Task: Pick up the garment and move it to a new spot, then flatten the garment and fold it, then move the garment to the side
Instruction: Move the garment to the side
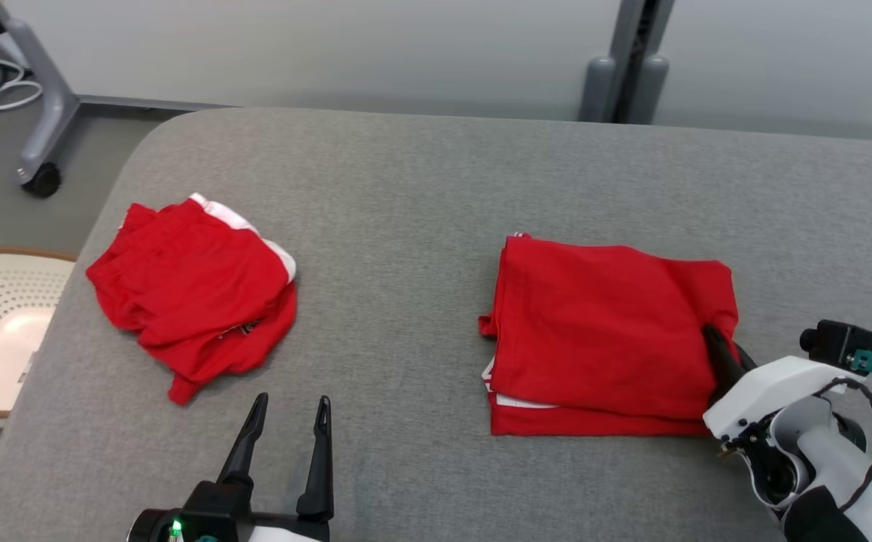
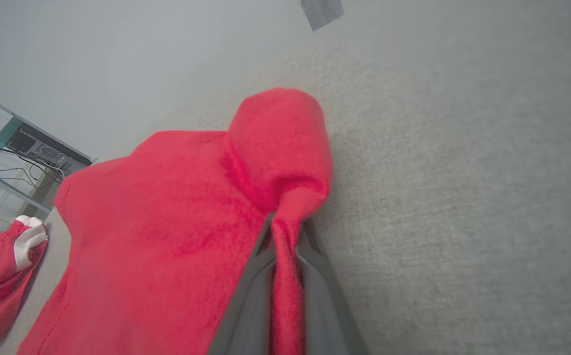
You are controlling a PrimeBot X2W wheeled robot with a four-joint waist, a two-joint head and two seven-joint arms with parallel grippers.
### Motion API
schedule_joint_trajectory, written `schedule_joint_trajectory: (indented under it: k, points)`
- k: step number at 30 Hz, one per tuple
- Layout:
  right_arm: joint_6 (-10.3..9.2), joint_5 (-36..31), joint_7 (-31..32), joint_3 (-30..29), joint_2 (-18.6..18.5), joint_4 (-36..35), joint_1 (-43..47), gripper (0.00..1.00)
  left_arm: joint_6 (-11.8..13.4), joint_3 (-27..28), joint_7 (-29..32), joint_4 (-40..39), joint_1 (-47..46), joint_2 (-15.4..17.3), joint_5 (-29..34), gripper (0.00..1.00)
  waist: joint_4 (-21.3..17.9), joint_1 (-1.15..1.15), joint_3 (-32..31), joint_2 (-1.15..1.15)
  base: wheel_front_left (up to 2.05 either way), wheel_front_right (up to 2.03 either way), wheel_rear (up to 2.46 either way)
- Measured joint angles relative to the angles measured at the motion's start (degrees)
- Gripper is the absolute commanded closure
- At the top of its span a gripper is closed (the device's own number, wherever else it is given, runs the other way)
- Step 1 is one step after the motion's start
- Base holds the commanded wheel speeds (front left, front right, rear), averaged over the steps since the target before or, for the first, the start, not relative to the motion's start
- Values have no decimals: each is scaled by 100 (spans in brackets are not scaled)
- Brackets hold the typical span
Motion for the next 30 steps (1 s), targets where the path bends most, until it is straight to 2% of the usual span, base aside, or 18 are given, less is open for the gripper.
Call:
schedule_joint_trajectory:
  k: [12, 16, 30]
  points:
    - [0, -337, -326, 197, -169, -292, -362, 100, -119, 36, 0, 0, -243, 0, 187, 0, -847, 0, 131, 0, 0, 0, 0]
    - [0, -601, -342, -120, -187, -514, -422, 100, -198, 77, 0, -20, -330, 0, 270, 0, -1179, 0, 201, 0, 0, 0, 0]
    - [0, -1324, -347, -850, 92, -957, -244, 100, -387, 146, 0, -48, -647, 26, 597, 0, -2372, 0, 519, 0, 0, 0, 0]
